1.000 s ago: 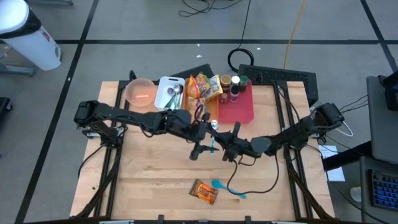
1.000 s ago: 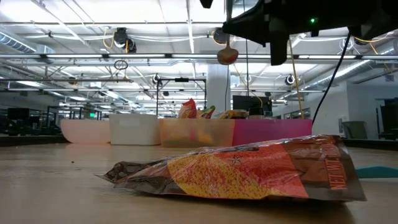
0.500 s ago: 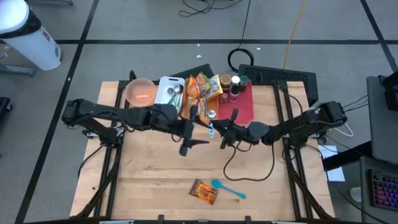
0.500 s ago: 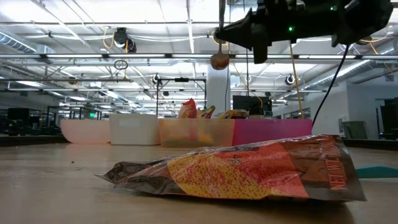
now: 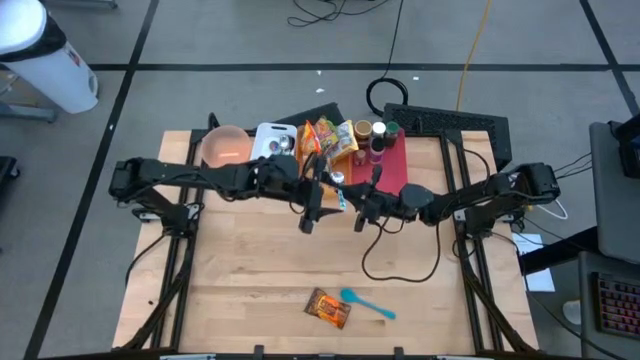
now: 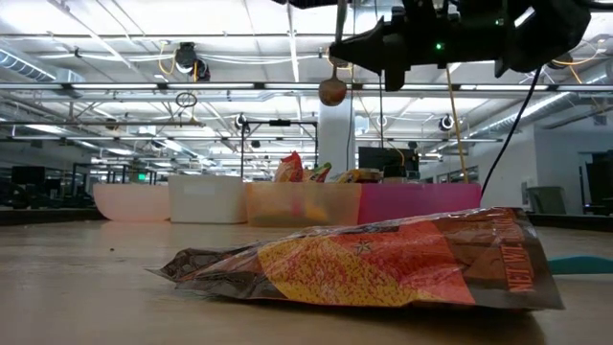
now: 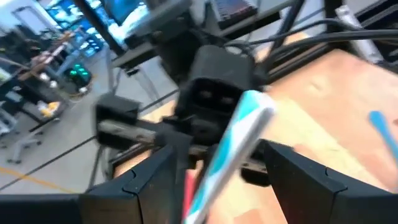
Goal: Pick & Place Food Item
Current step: Put the blue patterned spoon into the white bin
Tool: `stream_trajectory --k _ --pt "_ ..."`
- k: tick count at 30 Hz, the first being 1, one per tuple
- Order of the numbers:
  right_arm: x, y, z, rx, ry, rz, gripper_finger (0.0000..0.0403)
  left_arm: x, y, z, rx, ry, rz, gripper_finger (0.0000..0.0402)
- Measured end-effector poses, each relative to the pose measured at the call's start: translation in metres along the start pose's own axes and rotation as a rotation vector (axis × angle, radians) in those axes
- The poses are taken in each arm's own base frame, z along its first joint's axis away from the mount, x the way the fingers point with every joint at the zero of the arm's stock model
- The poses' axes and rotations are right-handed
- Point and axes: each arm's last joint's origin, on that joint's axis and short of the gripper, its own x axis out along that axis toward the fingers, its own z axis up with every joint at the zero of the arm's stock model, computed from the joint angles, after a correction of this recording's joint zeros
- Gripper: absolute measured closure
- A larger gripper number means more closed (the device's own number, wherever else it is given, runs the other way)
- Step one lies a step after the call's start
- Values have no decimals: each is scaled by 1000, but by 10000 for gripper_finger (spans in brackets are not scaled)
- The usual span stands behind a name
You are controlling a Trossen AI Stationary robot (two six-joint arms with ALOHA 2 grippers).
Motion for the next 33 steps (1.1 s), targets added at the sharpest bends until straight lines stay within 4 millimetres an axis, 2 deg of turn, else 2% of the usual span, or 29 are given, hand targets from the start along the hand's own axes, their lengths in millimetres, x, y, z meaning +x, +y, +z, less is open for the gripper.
stream_trajectory --k 9,26,33 --pt "3 -6 -6 -2 6 -9 390 2 17 -13 3 26 46 162" --pt "3 -7 -7 51 -1 8 388 7 17 -18 21 41 27 361" --pt "3 -7 -8 62 8 7 356 10 17 -21 31 89 80 362"
